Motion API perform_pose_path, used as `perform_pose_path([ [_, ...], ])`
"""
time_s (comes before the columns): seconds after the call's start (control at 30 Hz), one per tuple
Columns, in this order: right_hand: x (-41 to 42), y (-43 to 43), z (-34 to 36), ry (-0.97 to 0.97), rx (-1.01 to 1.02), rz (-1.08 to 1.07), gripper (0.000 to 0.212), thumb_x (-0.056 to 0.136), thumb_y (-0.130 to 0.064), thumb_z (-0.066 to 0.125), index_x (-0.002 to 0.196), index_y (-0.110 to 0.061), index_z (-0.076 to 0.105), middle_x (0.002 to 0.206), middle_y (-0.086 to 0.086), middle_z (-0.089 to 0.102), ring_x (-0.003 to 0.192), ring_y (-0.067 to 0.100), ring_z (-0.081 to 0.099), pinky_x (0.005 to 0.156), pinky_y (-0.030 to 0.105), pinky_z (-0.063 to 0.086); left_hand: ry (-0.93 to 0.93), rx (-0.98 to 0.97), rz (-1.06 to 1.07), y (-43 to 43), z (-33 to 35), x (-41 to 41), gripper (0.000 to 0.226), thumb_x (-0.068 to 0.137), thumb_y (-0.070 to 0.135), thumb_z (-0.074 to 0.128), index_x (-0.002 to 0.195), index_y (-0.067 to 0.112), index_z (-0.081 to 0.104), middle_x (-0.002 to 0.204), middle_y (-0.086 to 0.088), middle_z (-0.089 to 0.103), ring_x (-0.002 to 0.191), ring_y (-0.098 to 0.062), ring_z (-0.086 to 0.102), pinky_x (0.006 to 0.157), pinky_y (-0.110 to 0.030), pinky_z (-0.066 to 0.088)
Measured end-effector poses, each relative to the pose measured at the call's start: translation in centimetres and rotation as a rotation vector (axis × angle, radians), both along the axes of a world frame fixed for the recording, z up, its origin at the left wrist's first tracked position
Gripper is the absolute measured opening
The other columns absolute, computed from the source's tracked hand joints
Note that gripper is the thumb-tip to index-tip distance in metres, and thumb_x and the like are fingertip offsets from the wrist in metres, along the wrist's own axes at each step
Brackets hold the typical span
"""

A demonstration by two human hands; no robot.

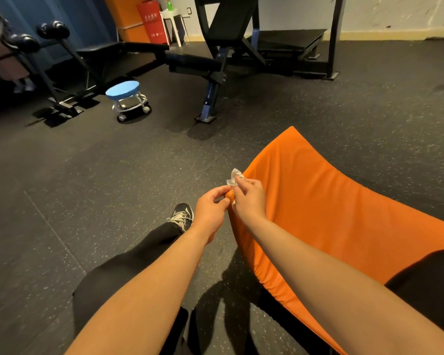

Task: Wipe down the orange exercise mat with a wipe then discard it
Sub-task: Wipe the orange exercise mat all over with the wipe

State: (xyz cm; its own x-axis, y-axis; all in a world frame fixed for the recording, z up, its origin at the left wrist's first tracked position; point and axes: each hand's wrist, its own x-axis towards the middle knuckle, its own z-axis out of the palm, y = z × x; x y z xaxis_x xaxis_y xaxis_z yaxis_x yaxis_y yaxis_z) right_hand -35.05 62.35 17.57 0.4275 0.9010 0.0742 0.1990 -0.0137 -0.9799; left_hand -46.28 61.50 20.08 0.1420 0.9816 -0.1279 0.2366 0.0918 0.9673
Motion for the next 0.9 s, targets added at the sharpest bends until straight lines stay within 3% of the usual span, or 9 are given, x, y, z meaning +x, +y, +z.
perform_pose_path([
  [0.07,-0.2,-0.7,-0.9,-0.001,-0.014,-0.004,0.031,0.1,-0.01,0.062,0.129,-0.005,0.066,0.111,0.0,0.049,0.104,0.009,0.052,0.081,-0.003,0.031,-0.019,-0.019,0.034,0.0,-0.1,-0.3,0.038,0.097,-0.002,0.056,0.125,0.021,0.067,0.117,0.006,0.07,0.111,-0.008,0.066,0.094,-0.023,0.054],
  [0.23,0.0,-2.8,-2.4,-0.115,-0.015,0.102,0.048,0.093,-0.014,0.072,0.139,-0.012,0.059,0.113,0.001,0.054,0.109,0.016,0.055,0.095,0.019,0.037,-0.052,-0.033,0.089,0.6,-0.1,-0.4,0.037,0.097,-0.002,0.057,0.126,0.018,0.067,0.118,-0.001,0.071,0.109,-0.013,0.068,0.097,-0.031,0.055],
  [0.3,0.2,-3.4,-3.0,-0.131,-0.023,0.118,0.054,0.088,-0.012,0.077,0.139,-0.013,0.058,0.119,-0.002,0.055,0.113,0.011,0.051,0.097,0.016,0.035,-0.047,-0.038,0.072,0.5,0.2,-0.2,0.037,0.097,-0.001,0.057,0.129,0.017,0.065,0.118,0.001,0.07,0.108,-0.011,0.067,0.093,-0.026,0.056],
  [0.43,0.4,-4.5,-4.2,-0.09,-0.097,0.083,0.039,0.085,-0.012,0.079,0.12,-0.016,0.063,0.115,-0.006,0.058,0.112,0.015,0.056,0.083,0.015,0.034,-0.022,-0.014,0.06,0.3,0.5,0.0,0.038,0.098,0.003,0.057,0.13,0.021,0.065,0.119,0.007,0.068,0.108,-0.004,0.064,0.089,-0.02,0.053],
  [0.57,0.3,-2.4,-1.8,-0.029,-0.025,0.05,0.045,0.091,-0.016,0.073,0.135,-0.016,0.063,0.118,-0.004,0.058,0.112,0.01,0.054,0.09,0.017,0.037,-0.004,0.032,0.052,-0.1,0.0,-0.1,0.039,0.094,0.003,0.061,0.128,0.02,0.065,0.118,0.006,0.069,0.108,-0.003,0.064,0.09,-0.02,0.053],
  [0.7,0.2,-0.5,0.3,-0.076,-0.014,0.066,0.041,0.098,-0.01,0.062,0.138,-0.011,0.06,0.115,0.003,0.051,0.106,0.013,0.052,0.083,0.002,0.033,0.051,0.101,0.021,-0.2,0.1,0.2,0.035,0.096,0.006,0.061,0.124,0.026,0.065,0.111,0.017,0.066,0.102,0.009,0.06,0.085,-0.012,0.049],
  [0.73,-0.1,-0.8,0.0,-0.082,-0.031,0.059,0.037,0.1,-0.01,0.06,0.136,-0.009,0.062,0.114,0.004,0.048,0.105,0.014,0.053,0.083,0.001,0.035,0.072,0.101,0.026,-0.1,0.1,0.2,0.036,0.096,0.006,0.061,0.125,0.025,0.065,0.112,0.015,0.066,0.101,0.01,0.059,0.084,-0.012,0.048],
  [0.8,-0.4,-1.2,-1.4,-0.12,-0.082,0.071,0.027,0.101,-0.01,0.056,0.126,-0.007,0.067,0.112,0.005,0.046,0.101,0.017,0.054,0.085,0.013,0.042,0.101,0.088,0.043,-0.1,-0.2,0.1,0.036,0.096,0.004,0.059,0.126,0.021,0.066,0.115,0.009,0.068,0.101,0.007,0.06,0.083,-0.012,0.049],
  [0.9,0.3,-1.9,-4.3,-0.2,-0.265,0.158,0.017,0.098,-0.006,0.056,0.091,-0.01,0.071,0.103,0.008,0.051,0.093,0.02,0.051,0.079,0.023,0.034,0.157,0.073,0.079,0.0,-0.6,-0.3,0.038,0.098,0.005,0.056,0.132,0.021,0.063,0.124,0.006,0.066,0.104,-0.002,0.061,0.082,-0.014,0.049],
])
